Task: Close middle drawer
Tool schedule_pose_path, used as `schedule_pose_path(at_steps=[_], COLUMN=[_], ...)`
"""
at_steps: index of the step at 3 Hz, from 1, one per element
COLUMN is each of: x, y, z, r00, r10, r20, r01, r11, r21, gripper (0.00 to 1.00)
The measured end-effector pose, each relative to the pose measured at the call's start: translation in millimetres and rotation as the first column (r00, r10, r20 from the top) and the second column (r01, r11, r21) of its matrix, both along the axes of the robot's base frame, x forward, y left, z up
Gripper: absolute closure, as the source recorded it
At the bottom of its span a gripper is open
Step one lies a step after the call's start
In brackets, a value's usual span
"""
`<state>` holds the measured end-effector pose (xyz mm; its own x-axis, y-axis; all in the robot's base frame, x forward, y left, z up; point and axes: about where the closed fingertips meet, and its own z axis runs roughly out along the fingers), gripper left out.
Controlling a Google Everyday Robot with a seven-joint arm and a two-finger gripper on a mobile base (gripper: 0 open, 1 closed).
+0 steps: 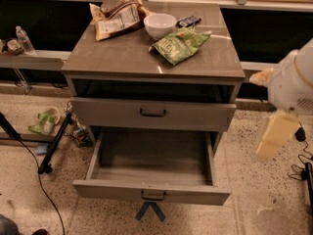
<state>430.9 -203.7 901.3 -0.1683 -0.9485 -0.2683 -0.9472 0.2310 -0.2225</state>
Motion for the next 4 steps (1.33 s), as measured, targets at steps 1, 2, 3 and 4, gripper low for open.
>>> schedule_pose_path(at_steps=[1,2,3,4], x=[-6.7,-15.0,-14.9,-11.9], y=[14.7,43.2,63.6,63.8], z=[-68.3,-157.4,-218.5,-211.3], r00=[0.9986,0.9931,0.996,0.9954], r10=[0.052,0.117,0.083,0.084], r20=[0.001,0.013,0.033,0.046], r01=[-0.052,-0.117,-0.084,-0.084], r11=[0.998,0.993,0.996,0.996], r21=[0.022,0.013,0.006,0.009], gripper=[0.0,0.0,0.0,0.0])
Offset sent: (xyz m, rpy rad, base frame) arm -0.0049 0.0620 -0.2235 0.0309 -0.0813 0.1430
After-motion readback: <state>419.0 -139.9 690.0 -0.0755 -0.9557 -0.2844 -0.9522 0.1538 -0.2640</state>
